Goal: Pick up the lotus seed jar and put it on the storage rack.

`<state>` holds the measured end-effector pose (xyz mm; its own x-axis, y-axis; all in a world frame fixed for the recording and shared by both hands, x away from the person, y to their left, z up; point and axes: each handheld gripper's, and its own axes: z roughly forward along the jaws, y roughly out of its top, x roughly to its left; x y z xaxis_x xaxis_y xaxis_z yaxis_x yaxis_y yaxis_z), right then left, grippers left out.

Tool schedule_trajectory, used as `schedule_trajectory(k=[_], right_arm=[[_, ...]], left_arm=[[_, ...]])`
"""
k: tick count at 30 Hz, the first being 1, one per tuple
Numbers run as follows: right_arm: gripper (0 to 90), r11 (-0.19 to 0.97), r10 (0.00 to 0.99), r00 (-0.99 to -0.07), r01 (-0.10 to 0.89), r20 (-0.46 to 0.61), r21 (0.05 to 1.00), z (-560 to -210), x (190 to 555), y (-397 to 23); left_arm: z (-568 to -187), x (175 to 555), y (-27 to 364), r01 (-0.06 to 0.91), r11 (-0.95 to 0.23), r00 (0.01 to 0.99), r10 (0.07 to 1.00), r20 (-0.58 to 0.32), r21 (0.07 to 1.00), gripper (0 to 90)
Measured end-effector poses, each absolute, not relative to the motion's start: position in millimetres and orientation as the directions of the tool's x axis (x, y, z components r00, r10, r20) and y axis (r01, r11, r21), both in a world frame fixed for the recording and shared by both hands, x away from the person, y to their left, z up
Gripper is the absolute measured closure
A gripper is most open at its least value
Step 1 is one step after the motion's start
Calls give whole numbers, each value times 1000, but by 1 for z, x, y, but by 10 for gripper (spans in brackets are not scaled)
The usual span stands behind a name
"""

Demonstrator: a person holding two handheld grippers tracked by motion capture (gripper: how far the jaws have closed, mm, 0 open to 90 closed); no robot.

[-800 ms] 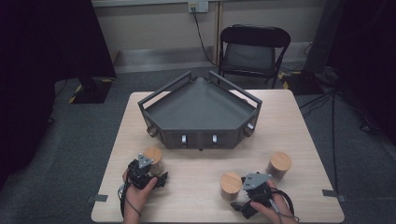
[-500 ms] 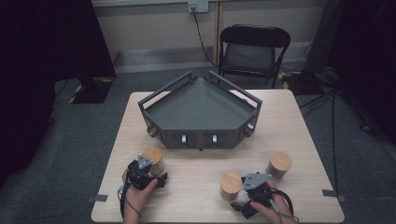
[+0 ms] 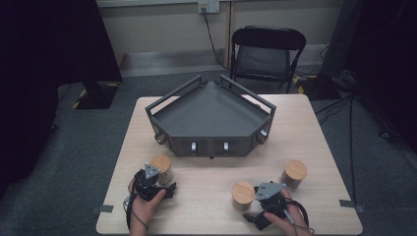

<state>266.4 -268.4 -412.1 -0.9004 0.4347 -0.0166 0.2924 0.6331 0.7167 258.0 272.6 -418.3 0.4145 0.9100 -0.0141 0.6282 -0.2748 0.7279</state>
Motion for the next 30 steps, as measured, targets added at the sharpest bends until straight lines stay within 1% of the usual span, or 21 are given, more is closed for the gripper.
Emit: schedule_trajectory(k=[6, 8, 22, 30], right_arm=[[0, 633, 435, -900, 293, -17, 717, -412, 266, -268], [0, 633, 435, -900, 292, -17, 717, -412, 266, -268], [0, 633, 435, -900, 292, -16, 717, -412, 266, -268], [0, 633, 434, -901, 292, -17, 717, -412, 266, -268]], left_arm=[[-418, 259, 273, 630, -265, 408, 913, -21, 730, 7], [-419, 257, 274, 624, -248, 398, 917, -29, 741, 25], [-422, 258, 272, 592, -195, 370, 928, -49, 782, 37], [-424, 258, 273, 577, -170, 356, 932, -59, 799, 83]])
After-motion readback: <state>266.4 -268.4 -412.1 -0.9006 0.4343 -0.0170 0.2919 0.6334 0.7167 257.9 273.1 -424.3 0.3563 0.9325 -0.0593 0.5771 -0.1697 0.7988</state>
